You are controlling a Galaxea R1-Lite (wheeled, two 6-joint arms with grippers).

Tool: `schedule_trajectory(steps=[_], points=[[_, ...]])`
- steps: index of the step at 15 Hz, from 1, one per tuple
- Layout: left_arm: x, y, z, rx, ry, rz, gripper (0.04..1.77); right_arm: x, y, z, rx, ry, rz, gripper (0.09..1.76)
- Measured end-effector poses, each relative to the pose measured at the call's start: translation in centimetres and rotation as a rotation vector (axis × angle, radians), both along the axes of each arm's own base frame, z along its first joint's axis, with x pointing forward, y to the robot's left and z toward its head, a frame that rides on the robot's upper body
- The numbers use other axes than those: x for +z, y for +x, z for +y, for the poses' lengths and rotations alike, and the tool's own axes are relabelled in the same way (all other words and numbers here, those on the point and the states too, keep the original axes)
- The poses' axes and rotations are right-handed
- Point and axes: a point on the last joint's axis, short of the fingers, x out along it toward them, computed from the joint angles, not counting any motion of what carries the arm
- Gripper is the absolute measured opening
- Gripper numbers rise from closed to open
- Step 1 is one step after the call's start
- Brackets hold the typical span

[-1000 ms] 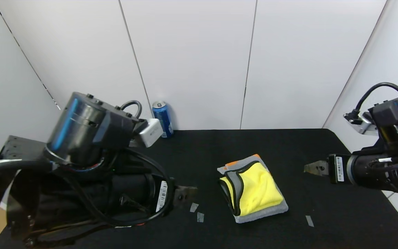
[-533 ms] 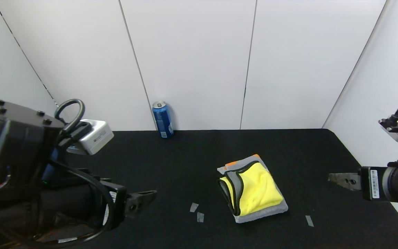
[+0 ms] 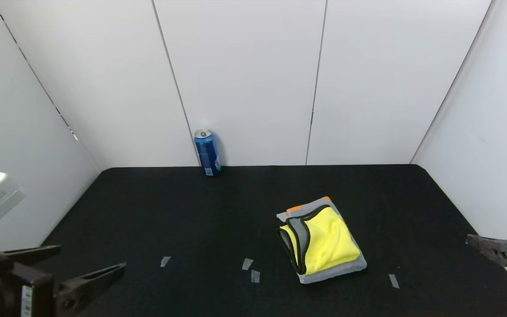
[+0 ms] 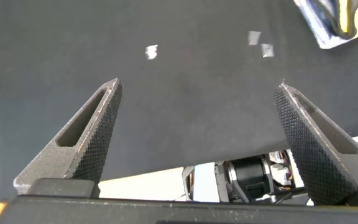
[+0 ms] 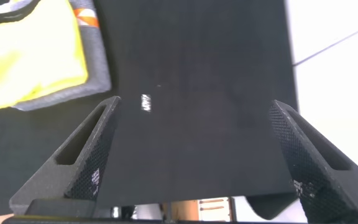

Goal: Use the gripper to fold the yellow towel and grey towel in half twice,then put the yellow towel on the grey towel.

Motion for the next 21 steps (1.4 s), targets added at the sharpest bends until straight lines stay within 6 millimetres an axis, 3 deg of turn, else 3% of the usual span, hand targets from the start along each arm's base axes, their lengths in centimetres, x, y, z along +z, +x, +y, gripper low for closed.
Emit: schedule_trajectory(steps=[6, 12, 17, 21], points=[[0.1, -4.9, 3.4, 0.033, 0.026, -0.041, 1.72, -0.3, -4.0, -1.8, 0.019, -0.027, -0.073, 1.7], [-1.2, -10.3, 5.8, 0.063, 0.035, -0.089, 1.72, -1.3, -9.1, -3.9, -0.033, -0.029, -0.144, 1.7], [-1.9, -14.4, 4.6, 0.056, 0.012, -0.133, 1.72, -1.7, -12.6, -4.9, -0.089, -0.018, -0.199, 1.71], [-2.3, -16.4, 3.3, 0.04, -0.002, -0.151, 1.72, -1.7, -15.3, -5.0, -0.032, 0.042, -0.215, 1.71]])
